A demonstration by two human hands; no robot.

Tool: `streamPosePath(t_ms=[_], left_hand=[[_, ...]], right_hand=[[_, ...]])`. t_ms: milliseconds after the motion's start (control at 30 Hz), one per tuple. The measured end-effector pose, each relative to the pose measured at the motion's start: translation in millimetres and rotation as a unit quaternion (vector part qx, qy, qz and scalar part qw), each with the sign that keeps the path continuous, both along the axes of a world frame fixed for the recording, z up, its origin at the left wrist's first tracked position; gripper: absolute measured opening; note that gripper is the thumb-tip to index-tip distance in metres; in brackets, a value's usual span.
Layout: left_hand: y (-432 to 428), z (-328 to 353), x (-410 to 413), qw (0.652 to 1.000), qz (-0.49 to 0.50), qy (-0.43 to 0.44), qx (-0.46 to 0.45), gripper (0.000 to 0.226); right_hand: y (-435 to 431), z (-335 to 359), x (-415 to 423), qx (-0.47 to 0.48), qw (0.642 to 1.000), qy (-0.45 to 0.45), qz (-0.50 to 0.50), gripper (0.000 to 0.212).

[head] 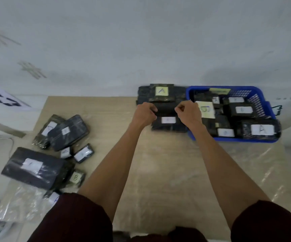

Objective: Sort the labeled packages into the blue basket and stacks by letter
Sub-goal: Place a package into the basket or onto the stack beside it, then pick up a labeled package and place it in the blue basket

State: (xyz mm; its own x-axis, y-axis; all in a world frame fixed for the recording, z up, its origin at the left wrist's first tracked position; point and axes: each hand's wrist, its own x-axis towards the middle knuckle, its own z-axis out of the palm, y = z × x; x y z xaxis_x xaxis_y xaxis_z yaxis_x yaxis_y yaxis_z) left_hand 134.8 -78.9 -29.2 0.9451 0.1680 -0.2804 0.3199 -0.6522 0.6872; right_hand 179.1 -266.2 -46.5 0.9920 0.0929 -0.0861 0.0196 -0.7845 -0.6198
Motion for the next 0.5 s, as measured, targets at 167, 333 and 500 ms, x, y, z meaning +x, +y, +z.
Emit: streamPosePath(t_ms=[167, 333, 500], left_hand=[[118, -16, -77, 0.999, 0.009, 0.034, 0.034, 0.021], [206, -44, -160, 0.993, -0.028, 0.096, 0.066, 0.021], [237, -66, -206, 0.984, -0.076, 0.151, 0.046, 0.026]], right_hand=[[103, -22, -78, -0.003, 0.996, 0.078, 0.052, 0.016], [191, -55, -171, -0.011, 0.941, 0.309, 0.137, 0.030], [235, -91, -237, -0.053, 0.927, 0.312, 0.201, 0.070]])
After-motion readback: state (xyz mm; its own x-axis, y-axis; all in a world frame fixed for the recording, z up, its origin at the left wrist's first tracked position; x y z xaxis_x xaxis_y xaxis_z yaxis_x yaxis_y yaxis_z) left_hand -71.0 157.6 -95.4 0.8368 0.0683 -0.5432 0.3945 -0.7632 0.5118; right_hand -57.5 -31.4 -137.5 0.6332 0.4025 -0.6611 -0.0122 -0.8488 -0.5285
